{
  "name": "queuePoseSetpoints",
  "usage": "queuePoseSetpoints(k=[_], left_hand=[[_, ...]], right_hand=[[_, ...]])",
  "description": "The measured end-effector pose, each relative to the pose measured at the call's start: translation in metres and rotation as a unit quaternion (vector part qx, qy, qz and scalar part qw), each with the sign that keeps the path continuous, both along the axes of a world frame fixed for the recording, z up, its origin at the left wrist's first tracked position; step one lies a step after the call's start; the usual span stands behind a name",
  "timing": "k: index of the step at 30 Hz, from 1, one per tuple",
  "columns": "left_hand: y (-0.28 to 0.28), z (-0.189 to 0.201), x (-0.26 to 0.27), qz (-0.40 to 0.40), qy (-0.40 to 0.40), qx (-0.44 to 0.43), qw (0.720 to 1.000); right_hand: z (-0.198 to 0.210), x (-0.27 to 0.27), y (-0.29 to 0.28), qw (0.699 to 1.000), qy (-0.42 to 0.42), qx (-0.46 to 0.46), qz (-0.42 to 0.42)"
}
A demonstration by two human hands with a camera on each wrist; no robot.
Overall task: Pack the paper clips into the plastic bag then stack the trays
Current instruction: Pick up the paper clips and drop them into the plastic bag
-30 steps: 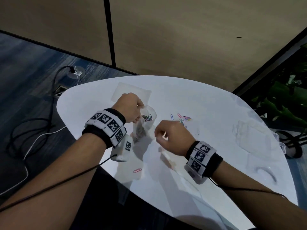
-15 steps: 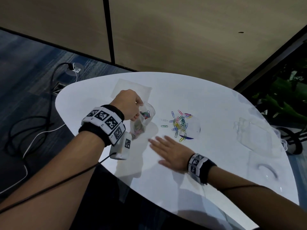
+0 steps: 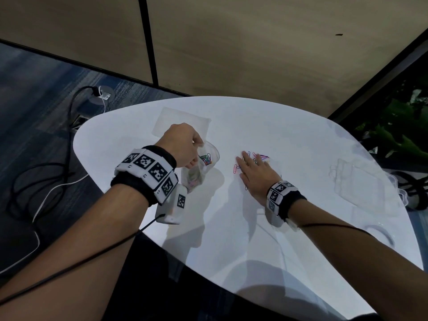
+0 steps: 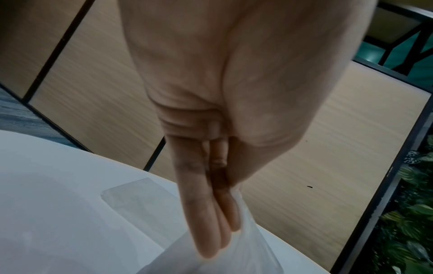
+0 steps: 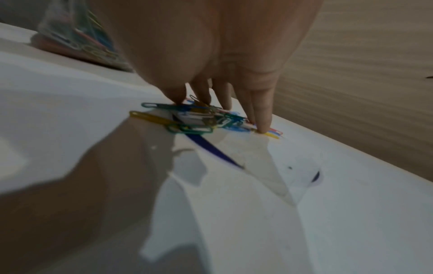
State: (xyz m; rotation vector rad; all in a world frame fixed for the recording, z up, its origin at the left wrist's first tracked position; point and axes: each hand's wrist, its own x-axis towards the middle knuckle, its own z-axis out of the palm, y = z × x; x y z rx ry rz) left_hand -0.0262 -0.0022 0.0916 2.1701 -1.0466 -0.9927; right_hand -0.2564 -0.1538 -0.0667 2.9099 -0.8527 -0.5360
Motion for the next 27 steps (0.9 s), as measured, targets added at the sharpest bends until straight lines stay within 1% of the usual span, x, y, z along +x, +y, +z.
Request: queuePoseSetpoints(k=[2,7,8,9,10,11,13,14,15,16,17,18,19,20,21,22,23,24,25,26,27], left_hand=[[-0.001,0.000,-0.003,-0.001,0.001,0.001,1.000],[-0.004,0.001,-0.008,-0.008,-0.001,0.005,1.000],[-0.005,0.000,-0.009,-0.009,-0.003,0.005,1.000],[-0.005,-0.001,-0.009,-0.010,-0.004,0.005,1.000],[-0.006,-0.002,-0.009,-0.011,-0.004,0.005,1.000],[-0.007,-0.004,-0.010,-0.012,-0.003,0.004,1.000],[-0.007,-0.008,-0.012,-0.017,-0.004,-0.001,1.000],[-0.007,-0.009,-0.014,-0.021,-0.010,-0.003,1.000],[-0.008,-0.010,-0.016,-0.025,-0.017,-0.006,1.000],[-0.008,-0.010,-0.019,-0.029,-0.023,-0.009,0.999],[-0.009,-0.011,-0.020,-0.029,-0.025,-0.013,0.999],[-0.009,-0.012,-0.022,-0.028,-0.024,-0.016,0.999],[-0.010,-0.012,-0.023,-0.026,-0.024,-0.018,0.999],[-0.011,-0.013,-0.024,-0.024,-0.026,-0.021,0.999],[-0.012,-0.013,-0.025,-0.022,-0.028,-0.022,0.999],[-0.013,-0.014,-0.027,-0.021,-0.030,-0.024,0.999],[-0.013,-0.014,-0.029,-0.020,-0.029,-0.024,0.999],[-0.014,-0.014,-0.031,-0.019,-0.030,-0.023,0.999],[-0.015,-0.013,-0.033,-0.018,-0.032,-0.020,0.999],[-0.016,-0.012,-0.035,-0.017,-0.034,-0.020,0.999],[-0.016,-0.011,-0.037,-0.016,-0.035,-0.019,0.999]], right_hand=[[0.000,-0.001,-0.003,0.999,0.004,0.027,-0.019],[0.016,0.001,0.002,0.996,-0.064,0.022,-0.052],[0.018,0.001,-0.001,0.993,-0.087,0.021,-0.074],[0.024,0.000,-0.003,0.986,-0.115,0.039,-0.116],[0.029,-0.001,-0.006,0.970,-0.157,0.072,-0.170],[0.034,-0.003,-0.010,0.947,-0.199,0.106,-0.231],[0.040,-0.008,-0.018,0.880,-0.266,0.182,-0.350],[0.043,-0.011,-0.021,0.828,-0.298,0.240,-0.410],[0.050,-0.011,-0.020,0.753,-0.337,0.315,-0.469],[0.058,-0.011,-0.020,0.666,-0.383,0.388,-0.509],[0.069,-0.009,-0.017,0.581,-0.425,0.452,-0.527],[0.081,-0.005,-0.014,0.507,-0.456,0.505,-0.529],[0.095,0.000,-0.009,0.446,-0.478,0.544,-0.526],[0.108,0.006,-0.003,0.400,-0.491,0.578,-0.515],[0.118,0.012,0.003,0.369,-0.497,0.603,-0.503],[0.123,0.019,0.009,0.346,-0.500,0.622,-0.494],[0.127,0.026,0.016,0.343,-0.495,0.636,-0.483],[0.128,0.034,0.023,0.346,-0.489,0.644,-0.475],[0.129,0.041,0.031,0.364,-0.479,0.647,-0.468],[0.128,0.047,0.039,0.395,-0.469,0.642,-0.459],[0.125,0.052,0.045,0.444,-0.457,0.624,-0.452]])
